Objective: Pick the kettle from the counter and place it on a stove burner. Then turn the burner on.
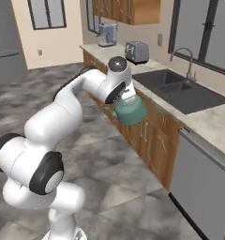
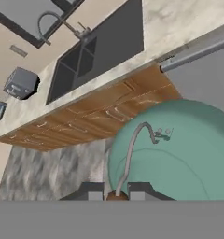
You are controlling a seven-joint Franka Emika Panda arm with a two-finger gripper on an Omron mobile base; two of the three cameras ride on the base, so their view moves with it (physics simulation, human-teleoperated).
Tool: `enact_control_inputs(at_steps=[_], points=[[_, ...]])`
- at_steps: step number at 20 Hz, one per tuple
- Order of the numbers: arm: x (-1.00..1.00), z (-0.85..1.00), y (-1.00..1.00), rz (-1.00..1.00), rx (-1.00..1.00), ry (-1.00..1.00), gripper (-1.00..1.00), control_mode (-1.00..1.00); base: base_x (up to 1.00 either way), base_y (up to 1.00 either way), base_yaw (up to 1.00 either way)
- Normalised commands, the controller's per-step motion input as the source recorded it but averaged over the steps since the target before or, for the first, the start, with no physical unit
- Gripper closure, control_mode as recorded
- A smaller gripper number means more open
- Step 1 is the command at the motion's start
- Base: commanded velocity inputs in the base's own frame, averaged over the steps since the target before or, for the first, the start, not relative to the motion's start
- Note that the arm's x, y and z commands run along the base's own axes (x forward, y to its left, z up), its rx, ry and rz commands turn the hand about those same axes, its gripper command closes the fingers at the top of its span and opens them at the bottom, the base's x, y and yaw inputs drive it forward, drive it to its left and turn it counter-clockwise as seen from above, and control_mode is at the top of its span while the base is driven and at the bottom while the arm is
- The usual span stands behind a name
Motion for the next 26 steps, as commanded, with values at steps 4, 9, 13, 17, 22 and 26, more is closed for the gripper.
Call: enact_control_inputs(at_steps=[4,9,13,17,22,26], points=[[0.0,0.0,0.0,0.0,0.0,0.0,1.0,1.0,0.57,0.31,0.61],[0.0,0.0,0.0,0.0,0.0,0.0,1.0,1.0,0.72,0.3,0.56],[0.0,0.0,0.0,0.0,0.0,0.0,1.0,1.0,0.94,0.11,0.33],[0.0,0.0,0.0,0.0,0.0,0.0,1.0,1.0,1.0,0.0,0.14],[0.0,0.0,0.0,0.0,0.0,0.0,1.0,1.0,1.0,0.0,0.04],[0.0,0.0,0.0,0.0,0.0,0.0,1.0,1.0,1.0,0.0,0.0]])
